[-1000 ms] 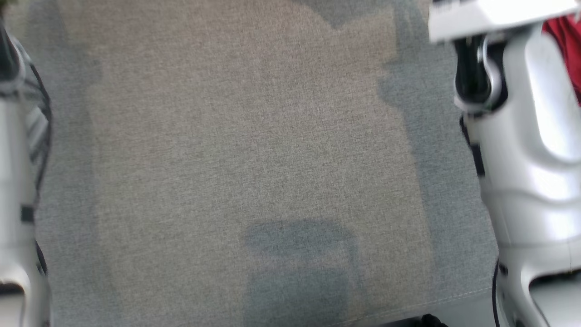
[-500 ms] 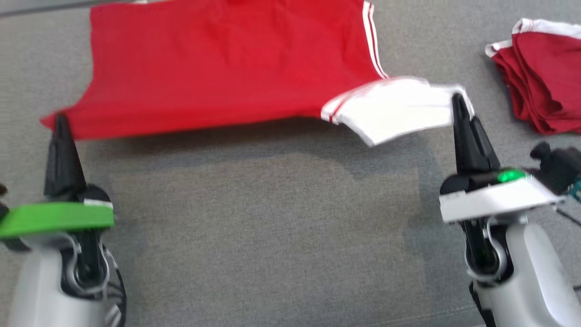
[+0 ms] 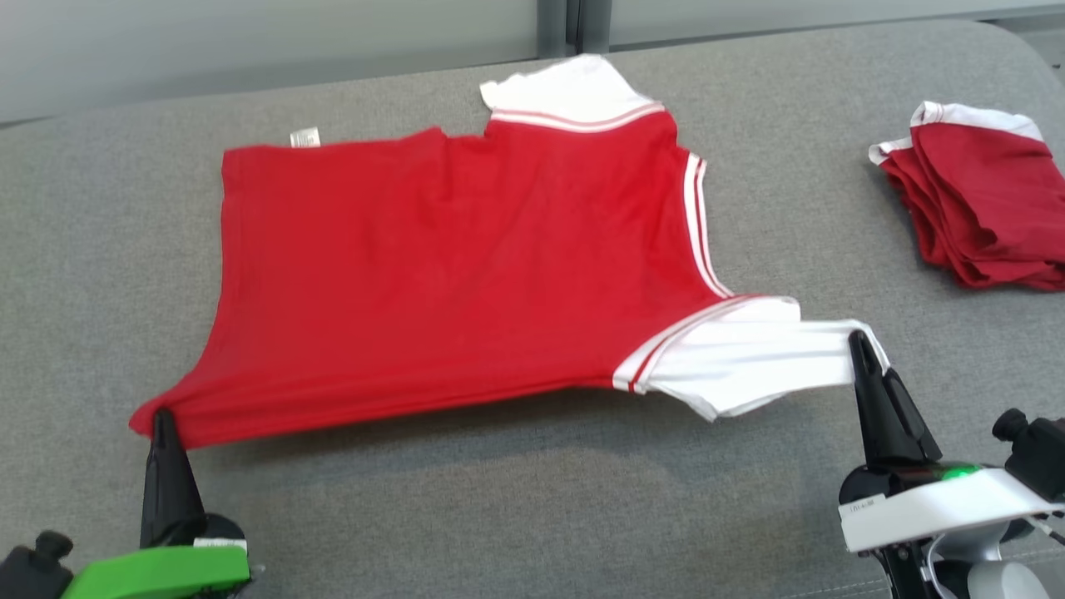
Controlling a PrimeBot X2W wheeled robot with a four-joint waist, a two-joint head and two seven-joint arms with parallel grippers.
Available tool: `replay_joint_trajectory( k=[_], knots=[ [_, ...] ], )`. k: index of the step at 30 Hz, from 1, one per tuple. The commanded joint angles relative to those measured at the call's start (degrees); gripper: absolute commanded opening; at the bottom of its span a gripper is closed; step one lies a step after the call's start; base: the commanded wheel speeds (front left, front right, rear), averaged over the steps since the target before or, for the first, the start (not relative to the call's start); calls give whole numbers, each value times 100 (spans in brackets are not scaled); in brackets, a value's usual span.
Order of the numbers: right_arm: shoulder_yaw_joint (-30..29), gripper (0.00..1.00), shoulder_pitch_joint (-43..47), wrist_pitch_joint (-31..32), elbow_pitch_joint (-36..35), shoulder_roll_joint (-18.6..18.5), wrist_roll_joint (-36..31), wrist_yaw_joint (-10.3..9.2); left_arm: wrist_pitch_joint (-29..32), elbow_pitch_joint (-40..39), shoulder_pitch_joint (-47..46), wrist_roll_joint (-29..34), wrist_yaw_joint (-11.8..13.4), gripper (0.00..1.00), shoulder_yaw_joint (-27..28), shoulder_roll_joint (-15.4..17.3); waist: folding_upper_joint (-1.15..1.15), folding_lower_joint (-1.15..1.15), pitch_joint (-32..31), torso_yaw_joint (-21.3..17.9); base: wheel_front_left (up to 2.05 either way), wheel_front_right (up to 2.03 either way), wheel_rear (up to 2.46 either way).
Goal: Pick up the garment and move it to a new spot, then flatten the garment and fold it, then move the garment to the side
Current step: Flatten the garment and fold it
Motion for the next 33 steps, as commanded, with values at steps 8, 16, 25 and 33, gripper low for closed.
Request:
replay_joint_trajectory(
  k=[8,16,25,33],
  knots=[
    [1,0,501,49,-91,-11,169,-9,-29,-228,646,-18,-23,0,127,-102,0,1,-457,1,0,0,0],
    [183,0,917,351,125,-9,386,-8,-29,-99,978,-107,100,0,-24,-116,0,1,-760,-6,0,0,0],
    [210,0,1075,664,424,-9,390,-8,-28,266,1120,-102,287,0,-211,-116,0,1,-890,-7,0,0,0],
    [236,0,1040,776,553,-8,375,-7,-28,556,1009,-76,291,0,-336,-116,0,1,-983,22,0,0,0]
  ],
)
